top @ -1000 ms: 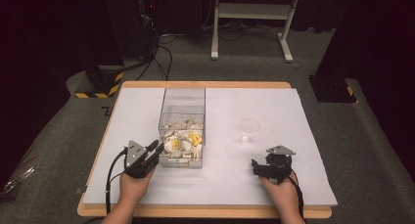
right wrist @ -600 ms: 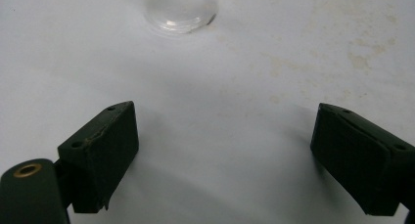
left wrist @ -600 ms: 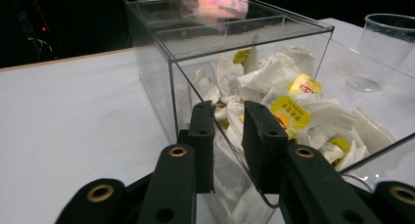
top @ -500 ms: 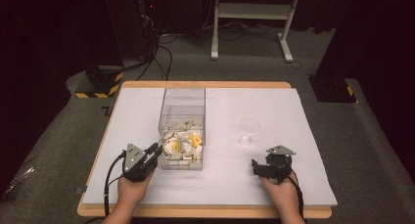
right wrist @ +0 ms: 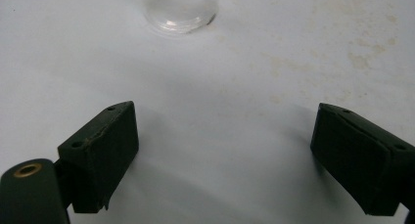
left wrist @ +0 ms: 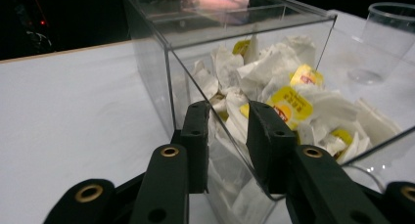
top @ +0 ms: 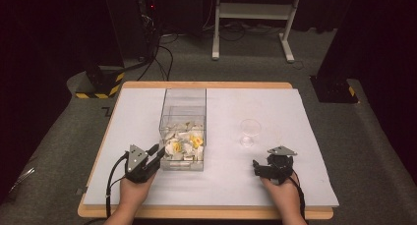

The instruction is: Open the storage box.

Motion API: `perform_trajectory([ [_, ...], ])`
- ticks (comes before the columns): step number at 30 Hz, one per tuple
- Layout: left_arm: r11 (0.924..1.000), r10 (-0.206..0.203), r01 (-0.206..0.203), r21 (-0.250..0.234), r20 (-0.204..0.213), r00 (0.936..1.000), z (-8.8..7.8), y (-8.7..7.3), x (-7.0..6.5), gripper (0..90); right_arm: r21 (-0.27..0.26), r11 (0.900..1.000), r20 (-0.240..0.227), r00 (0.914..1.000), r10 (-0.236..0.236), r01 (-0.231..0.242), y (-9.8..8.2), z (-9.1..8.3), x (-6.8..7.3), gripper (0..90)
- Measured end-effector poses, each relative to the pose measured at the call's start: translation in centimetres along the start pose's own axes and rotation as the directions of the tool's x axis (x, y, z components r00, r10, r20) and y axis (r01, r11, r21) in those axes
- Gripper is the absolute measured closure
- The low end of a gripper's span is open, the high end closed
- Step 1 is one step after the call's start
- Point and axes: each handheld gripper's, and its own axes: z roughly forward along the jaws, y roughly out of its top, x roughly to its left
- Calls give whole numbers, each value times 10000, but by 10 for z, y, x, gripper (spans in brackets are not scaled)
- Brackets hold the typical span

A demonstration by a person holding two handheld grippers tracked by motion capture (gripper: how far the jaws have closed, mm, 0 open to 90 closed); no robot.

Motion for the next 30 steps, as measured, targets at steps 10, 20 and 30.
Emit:
perform_trajectory([
  [10,9999,-135,135,6,-12,9999,-6,-3,-4,719,1,10000,3,10000,-5,5,0,0,0,105],
  [20,10000,-50,50,-11,-54,10000,-10,-4,-6,697,-7,10000,2,10000,-23,23,0,0,0,105],
  [30,9988,247,-244,-416,57,9997,-19,9,16,499,-7,10000,-9,10000,-16,16,0,0,0,110],
])
